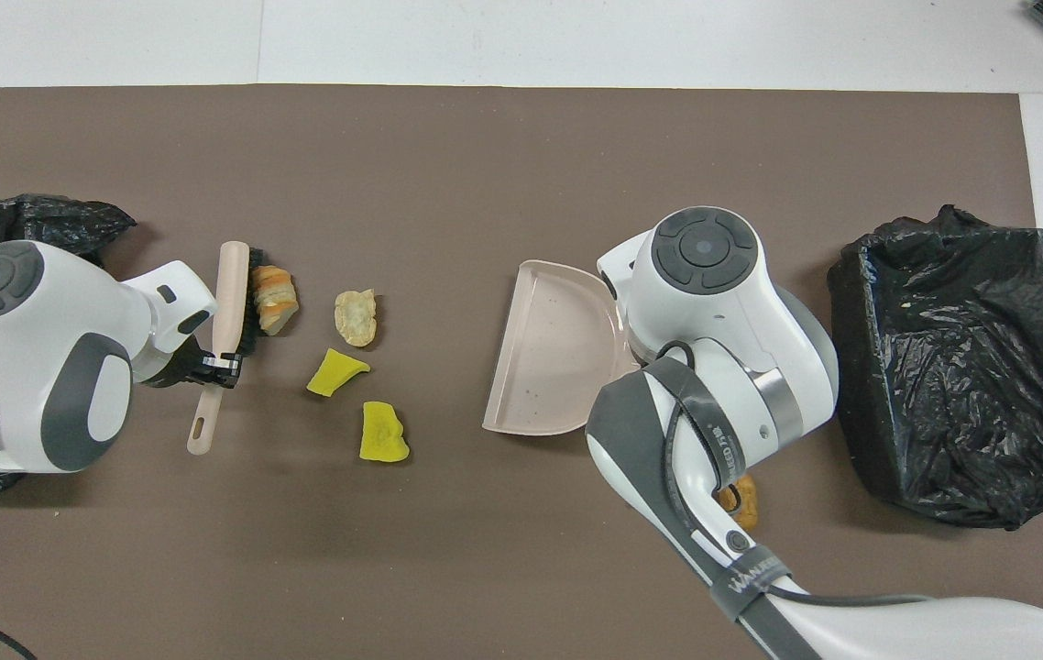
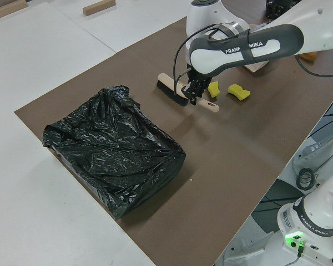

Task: Sweep and dump trash in bin
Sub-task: 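Sweep the trash with the brush while the right gripper positions the dustpan, then sweep the trash pieces into the dustpan with the left gripper's brush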

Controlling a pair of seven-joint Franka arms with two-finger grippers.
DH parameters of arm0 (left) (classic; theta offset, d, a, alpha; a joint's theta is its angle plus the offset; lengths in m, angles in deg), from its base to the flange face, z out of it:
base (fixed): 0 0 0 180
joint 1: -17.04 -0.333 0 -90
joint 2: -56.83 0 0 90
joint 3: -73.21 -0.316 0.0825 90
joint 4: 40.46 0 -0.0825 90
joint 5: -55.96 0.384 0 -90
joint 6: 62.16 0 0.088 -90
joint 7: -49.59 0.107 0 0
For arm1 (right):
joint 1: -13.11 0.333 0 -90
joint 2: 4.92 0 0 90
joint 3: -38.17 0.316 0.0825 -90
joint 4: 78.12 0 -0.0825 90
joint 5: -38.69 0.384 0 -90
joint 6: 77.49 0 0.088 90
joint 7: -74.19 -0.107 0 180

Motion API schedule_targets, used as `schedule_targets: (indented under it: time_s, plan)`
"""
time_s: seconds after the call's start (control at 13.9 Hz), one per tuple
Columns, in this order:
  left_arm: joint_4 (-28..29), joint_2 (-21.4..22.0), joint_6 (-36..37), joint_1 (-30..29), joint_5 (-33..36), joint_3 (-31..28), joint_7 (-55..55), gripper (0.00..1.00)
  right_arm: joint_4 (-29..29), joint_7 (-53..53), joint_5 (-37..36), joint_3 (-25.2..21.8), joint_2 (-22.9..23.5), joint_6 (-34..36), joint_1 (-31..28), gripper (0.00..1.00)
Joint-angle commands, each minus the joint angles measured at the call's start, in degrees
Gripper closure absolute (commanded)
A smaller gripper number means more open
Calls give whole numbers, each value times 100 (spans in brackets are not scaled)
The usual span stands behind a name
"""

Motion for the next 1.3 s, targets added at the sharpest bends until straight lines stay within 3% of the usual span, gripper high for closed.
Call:
schedule_targets:
  time_s: [0.0, 0.29, 0.65, 0.86, 1.23]
  plan:
    - [247, 196, 135, 310, 92, -70, 52, 100, 271, 620, -107, 47, -263, 83, -70, 100]
    - [581, 416, 73, 793, 83, -70, -632, 100, 737, 1262, -169, 47, -509, -40, -26, 100]
    - [547, 408, 20, 1250, -154, -26, -652, 100, 1325, 1281, -239, 47, -668, -602, -52, 100]
    - [362, 329, -6, 1548, -681, -26, -116, 100, 1467, 1281, -230, 47, -720, -691, -35, 100]
    - [318, 188, -366, 2472, -1436, -17, -220, 100, 1634, 1272, -230, 47, -800, -734, -35, 100]
